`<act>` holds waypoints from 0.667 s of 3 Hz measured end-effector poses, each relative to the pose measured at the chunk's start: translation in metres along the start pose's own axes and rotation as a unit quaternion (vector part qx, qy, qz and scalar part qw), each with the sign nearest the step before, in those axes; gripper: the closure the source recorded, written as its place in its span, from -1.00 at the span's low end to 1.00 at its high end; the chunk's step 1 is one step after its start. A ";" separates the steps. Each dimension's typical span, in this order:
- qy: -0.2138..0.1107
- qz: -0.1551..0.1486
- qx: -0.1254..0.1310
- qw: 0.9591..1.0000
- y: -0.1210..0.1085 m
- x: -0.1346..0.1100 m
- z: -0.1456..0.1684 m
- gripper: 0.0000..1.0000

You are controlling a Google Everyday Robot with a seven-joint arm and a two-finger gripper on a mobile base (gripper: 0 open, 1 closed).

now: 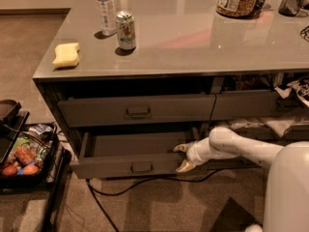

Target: Open middle drawer

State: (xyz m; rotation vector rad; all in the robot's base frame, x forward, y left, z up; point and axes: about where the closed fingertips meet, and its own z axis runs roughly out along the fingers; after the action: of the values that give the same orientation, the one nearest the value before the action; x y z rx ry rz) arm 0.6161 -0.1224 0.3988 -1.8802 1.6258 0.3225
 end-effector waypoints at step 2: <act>-0.014 0.011 -0.016 1.000 0.037 -0.011 -0.005 -0.30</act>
Offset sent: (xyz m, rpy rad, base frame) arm -0.0619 0.0017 0.0029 0.0335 0.0598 -0.0001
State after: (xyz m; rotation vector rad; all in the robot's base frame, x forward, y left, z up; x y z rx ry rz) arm 0.5774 -0.1180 0.3977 -1.8755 1.6331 0.3848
